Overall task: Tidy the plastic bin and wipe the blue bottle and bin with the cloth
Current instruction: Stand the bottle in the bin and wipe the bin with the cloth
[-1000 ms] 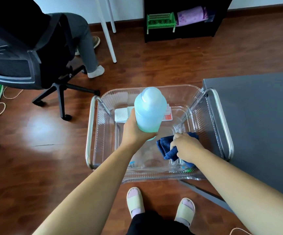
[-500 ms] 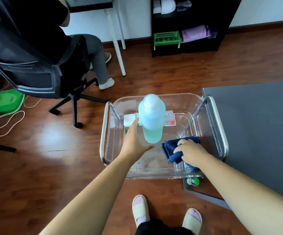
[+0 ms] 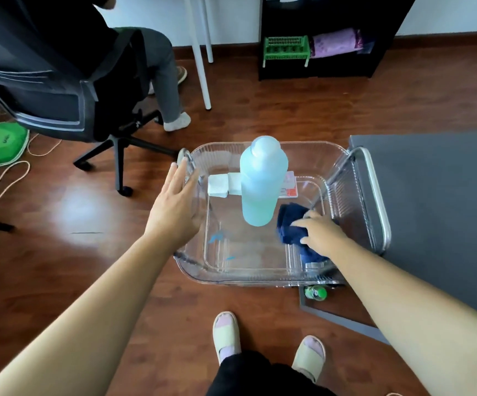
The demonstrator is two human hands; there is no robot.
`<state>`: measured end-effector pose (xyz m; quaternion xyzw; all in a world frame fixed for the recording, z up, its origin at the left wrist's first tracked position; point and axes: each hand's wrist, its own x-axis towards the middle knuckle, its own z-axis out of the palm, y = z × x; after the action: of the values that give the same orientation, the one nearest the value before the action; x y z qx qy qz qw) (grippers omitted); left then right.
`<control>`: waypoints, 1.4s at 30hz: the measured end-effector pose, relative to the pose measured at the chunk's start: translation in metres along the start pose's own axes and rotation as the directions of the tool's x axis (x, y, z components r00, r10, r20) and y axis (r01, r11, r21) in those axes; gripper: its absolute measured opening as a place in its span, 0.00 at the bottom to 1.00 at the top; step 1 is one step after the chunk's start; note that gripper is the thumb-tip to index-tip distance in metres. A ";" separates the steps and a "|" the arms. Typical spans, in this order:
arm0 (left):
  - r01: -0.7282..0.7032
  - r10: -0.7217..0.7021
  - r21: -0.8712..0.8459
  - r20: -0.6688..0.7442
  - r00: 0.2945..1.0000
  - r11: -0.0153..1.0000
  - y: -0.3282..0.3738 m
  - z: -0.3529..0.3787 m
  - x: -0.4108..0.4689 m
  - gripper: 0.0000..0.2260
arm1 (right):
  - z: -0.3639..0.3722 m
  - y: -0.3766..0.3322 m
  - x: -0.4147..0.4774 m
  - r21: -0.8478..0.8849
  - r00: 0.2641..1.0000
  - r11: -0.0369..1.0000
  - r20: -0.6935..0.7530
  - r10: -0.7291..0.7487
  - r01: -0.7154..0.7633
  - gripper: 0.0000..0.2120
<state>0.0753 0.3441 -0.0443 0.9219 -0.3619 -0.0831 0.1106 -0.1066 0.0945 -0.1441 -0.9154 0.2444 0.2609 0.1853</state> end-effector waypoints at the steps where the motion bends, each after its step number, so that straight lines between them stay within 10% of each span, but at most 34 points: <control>1: 0.007 -0.009 -0.063 -0.028 1.000 0.998 0.000 0.002 0.000 0.33 | -0.003 -0.003 0.009 0.052 0.998 0.998 -0.042 0.035 -0.033 0.22; 5: 0.033 -0.055 -0.208 -0.104 0.993 0.978 0.001 0.004 -0.001 0.32 | 0.014 -0.035 0.012 0.221 0.998 0.975 -0.065 0.011 0.003 0.20; 11: 0.059 -0.067 -0.171 -0.044 0.997 0.983 0.004 0.000 -0.001 0.35 | -0.003 -0.014 -0.015 0.076 0.941 0.997 0.335 -0.050 0.027 0.23; 17: 0.034 -0.035 0.065 0.003 0.999 0.997 -0.002 0.007 0.002 0.42 | -0.012 -0.020 0.004 -0.087 0.993 0.996 0.114 0.018 -0.008 0.12; 22: 0.039 -0.035 0.148 -0.031 0.999 0.988 -0.005 0.010 0.001 0.43 | 0.018 -0.061 -0.015 0.086 0.933 0.976 0.287 -0.218 0.202 0.12; 28: 0.054 -0.051 0.119 -0.030 0.998 0.991 -0.002 0.008 0.002 0.42 | -0.027 -0.007 -0.015 -0.163 0.890 0.985 0.454 0.029 0.051 0.16; 33: 0.055 -0.052 0.085 -0.032 0.998 0.995 -0.001 0.008 0.001 0.40 | 0.009 -0.078 -0.012 0.170 0.899 0.976 0.392 -0.195 0.137 0.06; 36: 0.055 -0.051 0.084 -0.043 0.998 0.995 -0.001 0.008 0.001 0.40 | 0.017 -0.109 -0.007 0.323 0.873 0.936 0.406 -0.269 0.138 0.16; 42: 0.034 -0.033 0.082 -0.013 0.999 0.996 -0.004 0.005 0.001 0.38 | -0.036 -0.031 -0.013 -0.199 0.747 0.970 0.664 0.027 0.141 0.23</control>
<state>0.0770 0.3454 -0.0503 0.9320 -0.3490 -0.0646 0.0732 -0.0853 0.1076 -0.1014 -0.7859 0.1017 0.5893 0.1572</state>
